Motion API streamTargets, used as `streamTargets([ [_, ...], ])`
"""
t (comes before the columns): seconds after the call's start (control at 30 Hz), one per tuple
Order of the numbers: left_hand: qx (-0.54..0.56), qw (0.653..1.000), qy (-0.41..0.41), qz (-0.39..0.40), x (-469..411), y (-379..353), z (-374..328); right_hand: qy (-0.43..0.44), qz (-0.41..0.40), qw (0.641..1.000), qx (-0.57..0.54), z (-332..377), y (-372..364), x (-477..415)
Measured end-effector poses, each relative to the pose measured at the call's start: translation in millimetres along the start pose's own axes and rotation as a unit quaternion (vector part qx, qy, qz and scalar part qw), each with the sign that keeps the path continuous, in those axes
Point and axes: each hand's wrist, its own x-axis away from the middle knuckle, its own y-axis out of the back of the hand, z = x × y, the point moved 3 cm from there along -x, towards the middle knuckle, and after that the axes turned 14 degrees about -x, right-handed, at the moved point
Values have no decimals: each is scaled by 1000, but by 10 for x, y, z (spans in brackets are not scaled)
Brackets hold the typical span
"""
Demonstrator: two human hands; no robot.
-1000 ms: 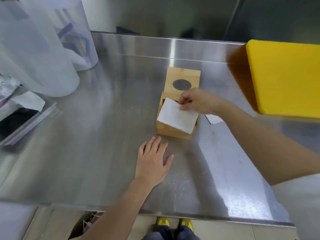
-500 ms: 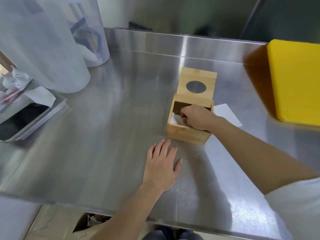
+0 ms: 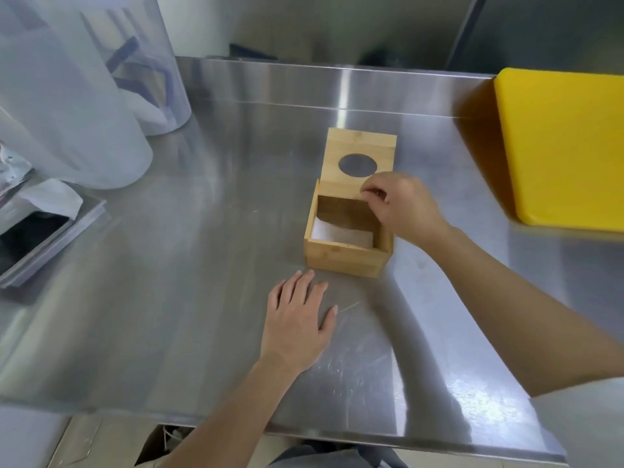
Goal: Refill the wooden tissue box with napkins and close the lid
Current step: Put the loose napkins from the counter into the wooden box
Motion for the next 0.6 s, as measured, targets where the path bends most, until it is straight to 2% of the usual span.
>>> streamTargets([
  [0.1,-12,1000,2,0,-7,-13,0,-114,-103,987,-47,-320,204,59],
  [0.2,-21,1000,2,-10,-9,-14,-7,-229,-153,959,-73,-699,305,177],
  [0.43,-22,1000,2,-11,-12,-8,-10,-363,-149,918,-49,-1306,279,409],
  [0.6,-20,1000,2,-8,-8,1,-8,-435,-110,894,-15,-1444,205,392],
])
